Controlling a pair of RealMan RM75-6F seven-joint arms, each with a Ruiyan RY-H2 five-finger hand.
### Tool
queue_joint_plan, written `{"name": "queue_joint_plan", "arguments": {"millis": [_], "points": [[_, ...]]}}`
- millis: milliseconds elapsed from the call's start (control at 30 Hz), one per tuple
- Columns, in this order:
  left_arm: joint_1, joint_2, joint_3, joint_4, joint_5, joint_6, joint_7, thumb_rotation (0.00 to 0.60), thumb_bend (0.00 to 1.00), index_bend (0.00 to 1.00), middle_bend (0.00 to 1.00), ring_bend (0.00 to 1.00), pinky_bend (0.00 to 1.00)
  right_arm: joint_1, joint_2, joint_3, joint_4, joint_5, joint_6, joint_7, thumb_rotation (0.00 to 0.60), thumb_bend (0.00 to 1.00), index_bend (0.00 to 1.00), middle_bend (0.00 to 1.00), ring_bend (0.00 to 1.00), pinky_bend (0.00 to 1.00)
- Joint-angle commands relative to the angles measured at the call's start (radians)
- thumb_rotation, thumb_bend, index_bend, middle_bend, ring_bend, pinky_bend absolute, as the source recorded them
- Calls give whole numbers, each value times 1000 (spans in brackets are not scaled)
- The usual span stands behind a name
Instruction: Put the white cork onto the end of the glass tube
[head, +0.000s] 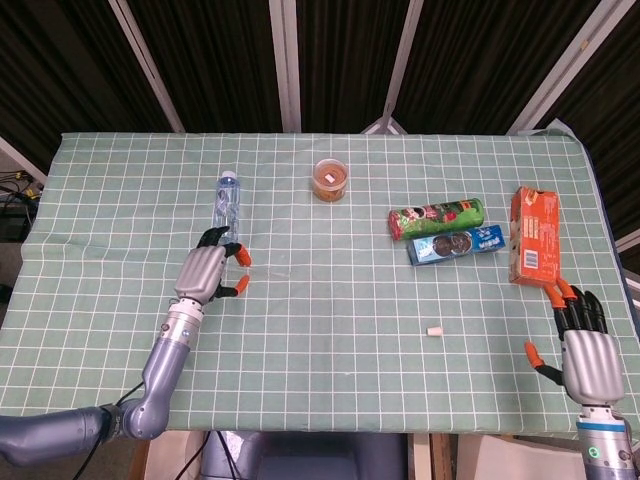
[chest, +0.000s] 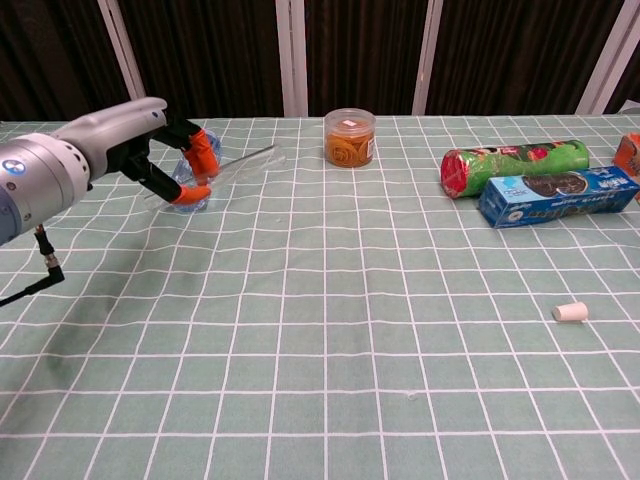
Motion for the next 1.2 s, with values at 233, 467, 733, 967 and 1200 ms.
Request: {"name": "queue_joint_plan", "arguments": {"millis": [233,467,733,967,1200], "points": [[-22,71,-39,-55,37,-33,-56,600,604,604,454,81,0,97,-35,43,-57,99,-137,-156,600,357,158,91,33,0],[-26,122,-37,-113,37,-34,-51,600,603,604,454,81,0,162,-69,36,-58,177,-252,-254,600,357,245,131,62,0],[-24,151,-21,-141,26,-23,-43,600,603,604,454,81,0,221,-133,-5,31,185,-350,-313,600,357,313,146,70,0],[-25,167,-9,-149,19,-12,-40,600,604,604,454,81,0,253,-189,-13,117,199,-388,-315,600,358,364,155,77,0],[-27,175,-2,-143,9,-5,-43,600,603,604,454,81,0,269,-214,-24,148,192,-402,-293,600,357,406,165,83,0]]}}
